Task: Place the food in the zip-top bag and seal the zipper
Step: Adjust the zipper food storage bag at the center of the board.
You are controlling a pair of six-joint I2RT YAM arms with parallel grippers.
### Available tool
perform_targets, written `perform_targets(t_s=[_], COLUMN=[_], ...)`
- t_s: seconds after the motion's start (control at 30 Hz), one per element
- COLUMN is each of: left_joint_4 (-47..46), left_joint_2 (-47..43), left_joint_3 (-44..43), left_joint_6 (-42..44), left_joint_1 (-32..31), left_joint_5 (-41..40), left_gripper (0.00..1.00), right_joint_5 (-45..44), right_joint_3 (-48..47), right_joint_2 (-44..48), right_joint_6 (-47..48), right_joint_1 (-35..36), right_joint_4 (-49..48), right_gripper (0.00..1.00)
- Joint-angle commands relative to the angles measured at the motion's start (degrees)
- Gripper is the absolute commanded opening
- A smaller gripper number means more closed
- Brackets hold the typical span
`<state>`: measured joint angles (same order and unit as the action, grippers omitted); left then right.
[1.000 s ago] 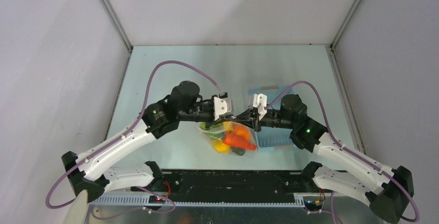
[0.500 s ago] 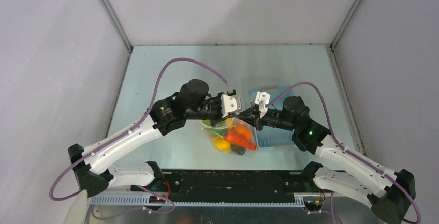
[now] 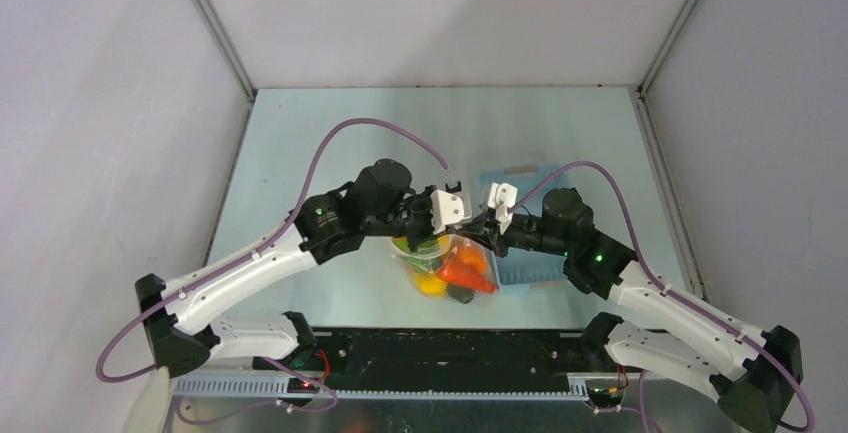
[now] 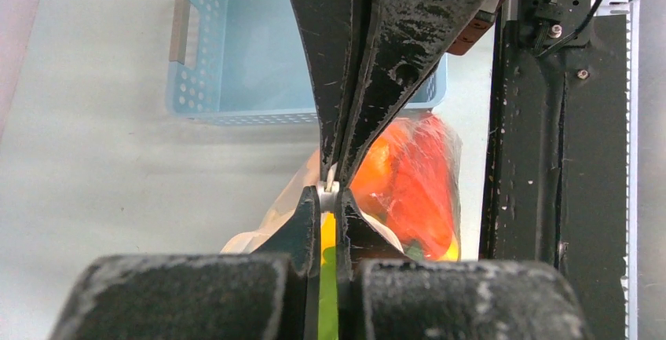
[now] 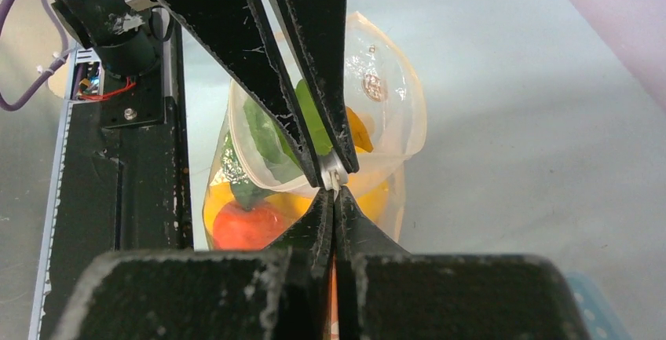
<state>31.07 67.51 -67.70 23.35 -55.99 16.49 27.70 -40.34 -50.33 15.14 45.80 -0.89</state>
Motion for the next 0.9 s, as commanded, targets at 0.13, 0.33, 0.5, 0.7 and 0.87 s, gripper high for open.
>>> perform_targets(t_s=[0.13,0.33,0.5,0.7,0.87], left_joint_4=[9.7,9.3,7.8,5.4,2.3], left_joint_2=[2.6,3.0,-0.1,-2.5,-2.8], left_joint_3=[0.9,3.0,6.4,9.4,10.4], left_joint_6=[-1.2,-3.5,-5.2,-6.4,-5.7], left_joint_1=[0.5,0.2,0.2,0.2,0.2], left_joint_5=[-4.9,-7.7,-10.3,-9.4,-6.3], left_gripper=[0.0,0.0,0.0,0.0,0.0], right_joint_5=[-3.1,-8.5,-9.4,-9.2,-8.8], right_joint_3=[-2.2,-1.7,-1.7,-1.5,-0.8], right_joint_2=[1.6,2.7,3.1,4.0,3.6], right_joint_6=[-0.2,-0.3,-1.0,-2.3,-3.6], right_joint_1=[1.2,2.3,2.4,2.4,2.4], right_joint_4=[-9.9,-12.9,-11.9,-12.0,-14.0], right_gripper=[0.0,0.0,0.0,0.0,0.0])
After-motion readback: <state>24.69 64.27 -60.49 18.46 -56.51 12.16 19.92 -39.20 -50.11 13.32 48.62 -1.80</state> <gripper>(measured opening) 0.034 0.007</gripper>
